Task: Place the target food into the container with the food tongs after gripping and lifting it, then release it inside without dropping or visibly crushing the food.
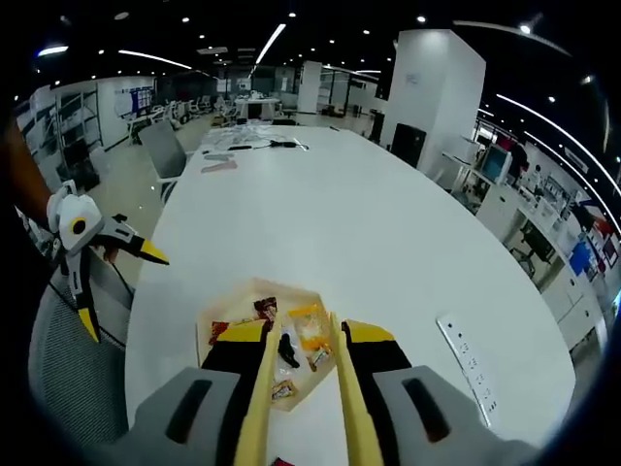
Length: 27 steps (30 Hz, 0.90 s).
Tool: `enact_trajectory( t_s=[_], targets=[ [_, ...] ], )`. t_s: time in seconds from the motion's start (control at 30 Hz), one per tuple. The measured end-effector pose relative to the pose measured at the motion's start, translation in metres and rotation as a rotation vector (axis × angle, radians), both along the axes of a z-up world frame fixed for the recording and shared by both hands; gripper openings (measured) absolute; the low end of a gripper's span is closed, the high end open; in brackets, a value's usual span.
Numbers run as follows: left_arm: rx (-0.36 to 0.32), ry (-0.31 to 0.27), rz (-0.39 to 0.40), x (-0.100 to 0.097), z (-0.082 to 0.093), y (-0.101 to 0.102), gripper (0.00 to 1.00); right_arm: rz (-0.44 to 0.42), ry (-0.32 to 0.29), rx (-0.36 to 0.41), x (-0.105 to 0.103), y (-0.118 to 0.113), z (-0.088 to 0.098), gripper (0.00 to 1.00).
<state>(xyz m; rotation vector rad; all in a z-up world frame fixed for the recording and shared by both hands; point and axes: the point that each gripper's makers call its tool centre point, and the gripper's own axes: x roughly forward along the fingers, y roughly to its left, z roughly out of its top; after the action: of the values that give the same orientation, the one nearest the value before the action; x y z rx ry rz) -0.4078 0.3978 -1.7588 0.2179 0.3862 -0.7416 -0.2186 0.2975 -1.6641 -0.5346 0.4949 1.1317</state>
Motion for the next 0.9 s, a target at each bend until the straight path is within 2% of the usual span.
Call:
enact_trajectory(
  t_s=[0.17,0.53,0.7,0.9],
  targets=[
    [-0.002,0.003,-0.003,0.000,-0.001,0.000,1.00,-0.025,-0.010,0.008,0.000,-0.017,0.002,0.28],
    [0.013,0.011,-0.019,-0.002,-0.004,-0.003,1.00,-0.105,0.001,0.014,-0.003,-0.079,-0.006,0.29],
    [0.014,0.015,-0.022,-0.003,-0.005,-0.003,1.00,-0.137,0.004,0.010,-0.008,-0.107,-0.009,0.29],
    [0.015,0.022,-0.028,-0.004,-0.006,-0.005,1.00,-0.155,0.004,0.012,-0.021,-0.129,-0.012,0.29]
  ],
)
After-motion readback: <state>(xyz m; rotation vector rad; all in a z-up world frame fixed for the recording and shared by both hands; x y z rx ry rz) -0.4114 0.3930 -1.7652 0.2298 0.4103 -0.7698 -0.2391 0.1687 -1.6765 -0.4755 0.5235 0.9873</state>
